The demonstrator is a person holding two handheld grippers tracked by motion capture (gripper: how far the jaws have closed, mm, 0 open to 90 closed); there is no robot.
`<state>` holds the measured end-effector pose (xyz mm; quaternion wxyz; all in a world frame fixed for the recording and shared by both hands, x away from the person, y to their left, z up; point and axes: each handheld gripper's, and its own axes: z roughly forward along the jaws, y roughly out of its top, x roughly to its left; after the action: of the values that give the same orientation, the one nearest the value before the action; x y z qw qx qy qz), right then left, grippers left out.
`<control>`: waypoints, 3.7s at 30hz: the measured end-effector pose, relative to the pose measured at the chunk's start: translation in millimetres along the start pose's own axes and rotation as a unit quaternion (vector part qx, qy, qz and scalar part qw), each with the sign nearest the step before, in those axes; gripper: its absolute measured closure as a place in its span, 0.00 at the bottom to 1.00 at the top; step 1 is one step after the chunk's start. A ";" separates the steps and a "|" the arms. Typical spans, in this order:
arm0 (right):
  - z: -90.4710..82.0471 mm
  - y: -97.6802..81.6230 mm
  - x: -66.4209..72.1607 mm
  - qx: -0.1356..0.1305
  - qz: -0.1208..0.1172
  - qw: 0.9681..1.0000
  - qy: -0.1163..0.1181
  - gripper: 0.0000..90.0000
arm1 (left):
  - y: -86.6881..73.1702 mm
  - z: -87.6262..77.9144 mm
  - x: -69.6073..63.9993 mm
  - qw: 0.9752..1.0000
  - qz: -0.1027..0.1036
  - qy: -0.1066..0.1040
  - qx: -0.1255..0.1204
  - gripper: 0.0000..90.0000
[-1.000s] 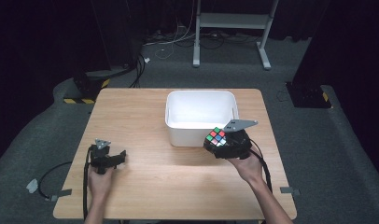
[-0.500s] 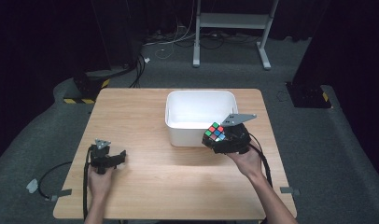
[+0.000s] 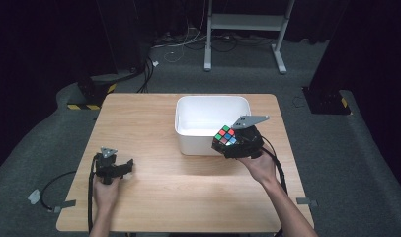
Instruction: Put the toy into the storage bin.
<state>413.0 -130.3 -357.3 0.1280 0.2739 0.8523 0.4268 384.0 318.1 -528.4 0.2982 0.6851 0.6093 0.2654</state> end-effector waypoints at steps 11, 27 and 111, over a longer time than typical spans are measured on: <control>6.3 12.3 -11.4 -0.005 0.011 1.000 0.003 0.37 | 0.0 -0.2 -0.1 1.000 0.000 0.001 0.001 0.18; 12.9 28.3 -29.5 0.001 0.029 1.000 -0.009 0.37 | 0.0 -0.2 0.0 1.000 0.000 0.000 0.001 0.18; 64.5 63.6 -103.1 0.039 0.083 0.993 -0.076 0.37 | 0.0 -0.1 0.1 1.000 0.001 0.000 0.001 0.18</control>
<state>549.1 -116.4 -347.1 0.1457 0.3804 0.8302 0.3806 384.0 318.2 -528.3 0.2973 0.6862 0.6088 0.2648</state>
